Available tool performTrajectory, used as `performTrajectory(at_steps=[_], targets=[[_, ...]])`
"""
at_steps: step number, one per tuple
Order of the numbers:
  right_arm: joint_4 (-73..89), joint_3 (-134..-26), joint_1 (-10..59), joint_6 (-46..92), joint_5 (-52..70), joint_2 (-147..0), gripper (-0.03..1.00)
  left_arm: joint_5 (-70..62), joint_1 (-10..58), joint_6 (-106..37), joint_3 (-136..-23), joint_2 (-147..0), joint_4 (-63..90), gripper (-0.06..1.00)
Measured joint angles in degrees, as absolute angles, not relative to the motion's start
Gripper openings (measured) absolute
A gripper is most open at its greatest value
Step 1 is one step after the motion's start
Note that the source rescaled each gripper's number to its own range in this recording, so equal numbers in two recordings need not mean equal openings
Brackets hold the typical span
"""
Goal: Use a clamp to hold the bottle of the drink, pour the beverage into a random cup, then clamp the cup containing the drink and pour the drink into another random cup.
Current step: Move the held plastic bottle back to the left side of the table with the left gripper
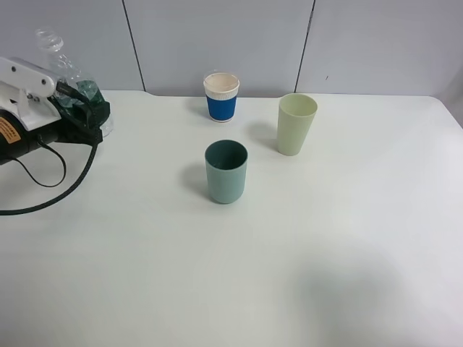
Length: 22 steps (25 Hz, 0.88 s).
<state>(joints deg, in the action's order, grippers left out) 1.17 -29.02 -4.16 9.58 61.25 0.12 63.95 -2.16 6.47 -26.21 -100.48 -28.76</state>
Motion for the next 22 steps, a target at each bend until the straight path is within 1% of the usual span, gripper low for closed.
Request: performTrajectory(at_steps=[4,15,22], targets=[[1.17,-29.02,-4.16,9.58,61.25,0.12,0.52,68.55,-2.69,4.34,-26.32,-106.38,-28.83,0.00],[1.17,-29.02,-4.16,9.58,61.25,0.12,0.52,69.01,-2.69,-2.69,-26.39,-114.09,-28.88,0.00],[1.17,-29.02,-4.16,9.58,61.25,0.12,0.52,69.08,-2.69,-3.06,-28.12,-116.89,-28.94,0.00]])
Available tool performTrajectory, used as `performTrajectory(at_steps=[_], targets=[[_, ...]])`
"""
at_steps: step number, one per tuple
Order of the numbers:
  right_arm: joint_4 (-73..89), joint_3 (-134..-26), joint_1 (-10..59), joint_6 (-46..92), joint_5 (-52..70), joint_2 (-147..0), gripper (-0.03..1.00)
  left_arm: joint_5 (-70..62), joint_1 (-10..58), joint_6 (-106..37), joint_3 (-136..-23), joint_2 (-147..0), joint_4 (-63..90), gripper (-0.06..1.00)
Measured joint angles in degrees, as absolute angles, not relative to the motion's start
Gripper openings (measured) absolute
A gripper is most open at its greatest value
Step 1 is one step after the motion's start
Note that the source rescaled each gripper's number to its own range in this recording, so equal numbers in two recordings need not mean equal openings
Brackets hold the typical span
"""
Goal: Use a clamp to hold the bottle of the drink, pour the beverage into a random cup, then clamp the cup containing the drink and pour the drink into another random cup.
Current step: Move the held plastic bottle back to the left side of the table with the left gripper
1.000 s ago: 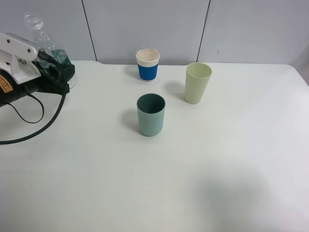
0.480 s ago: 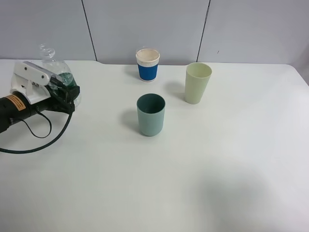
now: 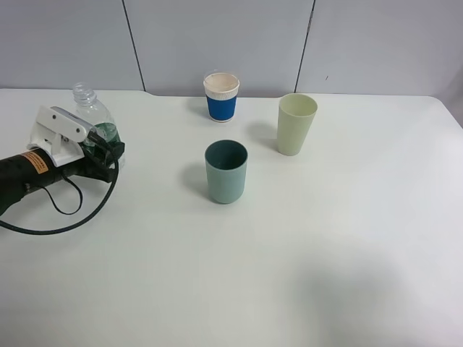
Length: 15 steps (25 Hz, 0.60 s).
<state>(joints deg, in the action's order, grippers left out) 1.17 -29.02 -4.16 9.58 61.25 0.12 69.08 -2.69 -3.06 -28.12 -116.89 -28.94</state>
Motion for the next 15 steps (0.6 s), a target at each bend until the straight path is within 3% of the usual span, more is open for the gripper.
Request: performTrajectory(at_steps=[14,15], targets=[[1.17,-29.02,-4.16,9.58,61.25,0.12,0.52,69.83,-2.69,-3.06,-28.44,-119.32,-28.94,0.00],[1.17,-29.02,-4.16,9.58,61.25,0.12,0.52,69.83,-2.69,-3.06,-28.44,-119.32,-28.88,0.07]])
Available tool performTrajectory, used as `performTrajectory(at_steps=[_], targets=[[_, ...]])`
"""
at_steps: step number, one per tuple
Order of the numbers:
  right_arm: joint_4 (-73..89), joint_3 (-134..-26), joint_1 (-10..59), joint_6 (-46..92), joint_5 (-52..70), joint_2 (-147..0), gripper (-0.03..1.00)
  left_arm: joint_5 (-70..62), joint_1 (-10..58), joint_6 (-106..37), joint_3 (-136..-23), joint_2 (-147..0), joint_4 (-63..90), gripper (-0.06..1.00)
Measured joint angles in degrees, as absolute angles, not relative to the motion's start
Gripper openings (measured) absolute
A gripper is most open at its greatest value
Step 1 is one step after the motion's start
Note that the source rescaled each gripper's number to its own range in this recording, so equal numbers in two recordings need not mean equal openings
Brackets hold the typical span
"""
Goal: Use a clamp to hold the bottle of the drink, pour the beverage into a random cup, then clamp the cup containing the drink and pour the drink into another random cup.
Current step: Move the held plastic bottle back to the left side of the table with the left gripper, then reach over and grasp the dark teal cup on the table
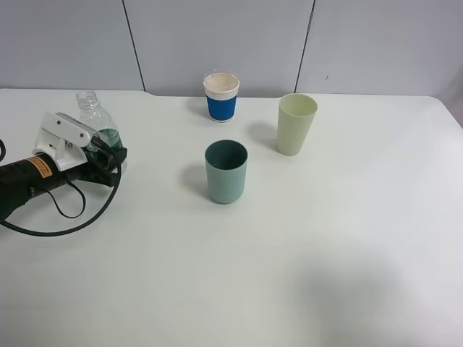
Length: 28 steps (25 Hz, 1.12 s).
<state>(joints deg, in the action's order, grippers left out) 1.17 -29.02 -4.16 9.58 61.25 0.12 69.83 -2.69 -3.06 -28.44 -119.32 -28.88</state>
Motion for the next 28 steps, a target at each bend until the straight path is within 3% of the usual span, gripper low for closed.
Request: performTrajectory(at_steps=[4,6,14,25,28], targets=[[1.17,-29.02,-4.16,9.58,61.25,0.12,0.52,69.83,-2.69,-1.56,-28.44,-119.32,-28.25,0.52],[1.17,-29.02,-4.16,9.58,61.25,0.12,0.52,69.83,-2.69,-1.25,-28.44,-119.32,-28.25,0.62],[1.17,-29.02,-4.16,9.58,61.25,0.12,0.52,69.76,-2.69,-2.03,-22.75,-113.62,-27.59,0.67],[1.17,-29.02,-4.16,9.58,61.25,0.12,0.52,69.55,-2.69,0.00,-6.04,-91.44,-18.47,0.67],[1.17,-29.02,-4.16,9.58,61.25,0.12,0.52,69.43,-2.69,5.19,-4.64,-83.56,-17.89,0.77]])
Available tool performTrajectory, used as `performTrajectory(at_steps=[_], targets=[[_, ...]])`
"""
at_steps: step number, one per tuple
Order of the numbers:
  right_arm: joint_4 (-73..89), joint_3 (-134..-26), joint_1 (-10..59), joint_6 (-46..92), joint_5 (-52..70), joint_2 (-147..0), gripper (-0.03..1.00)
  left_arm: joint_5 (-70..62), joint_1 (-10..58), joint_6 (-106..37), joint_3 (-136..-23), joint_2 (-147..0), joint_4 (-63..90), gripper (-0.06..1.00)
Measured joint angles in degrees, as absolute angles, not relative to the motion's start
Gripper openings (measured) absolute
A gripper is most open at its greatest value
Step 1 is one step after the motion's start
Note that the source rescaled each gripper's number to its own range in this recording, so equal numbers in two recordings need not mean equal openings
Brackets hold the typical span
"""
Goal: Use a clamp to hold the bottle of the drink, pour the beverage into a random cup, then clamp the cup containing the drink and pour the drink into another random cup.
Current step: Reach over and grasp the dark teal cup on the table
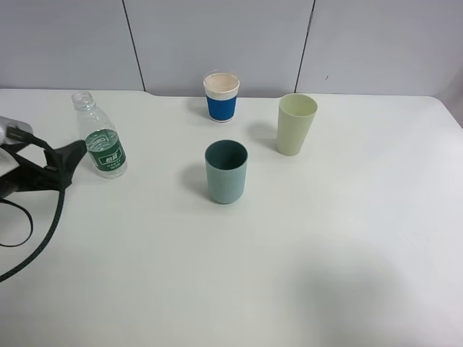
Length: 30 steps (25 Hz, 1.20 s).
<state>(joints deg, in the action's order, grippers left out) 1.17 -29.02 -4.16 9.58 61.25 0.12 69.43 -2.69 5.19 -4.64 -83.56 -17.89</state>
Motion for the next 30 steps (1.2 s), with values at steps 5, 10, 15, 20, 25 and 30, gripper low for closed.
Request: performTrajectory(at_steps=[5,10,15,20,25,30], targets=[[1.17,-29.02,-4.16,9.58,61.25,0.12,0.52,65.65,-2.69,11.97,-4.48,-69.53,-16.44,0.95],[1.17,-29.02,-4.16,9.58,61.25,0.12,0.52,57.12,-2.69,17.09,-4.41,-57.33,-16.78,0.96],[1.17,-29.02,-4.16,9.58,61.25,0.12,0.52,54.59,-2.69,19.74,-5.37,-46.94,-21.28,0.96],[1.17,-29.02,-4.16,9.58,61.25,0.12,0.52,54.12,-2.69,19.96,-8.06,-39.81,-23.39,0.96],[1.17,-29.02,-4.16,9.58,61.25,0.12,0.52,39.49,-2.63,25.68,-15.11,-33.43,-23.70,0.96],[1.17,-29.02,-4.16,9.58,61.25,0.12,0.52,7.81,-2.63,30.32,-22.31,-23.95,-22.81,0.96]])
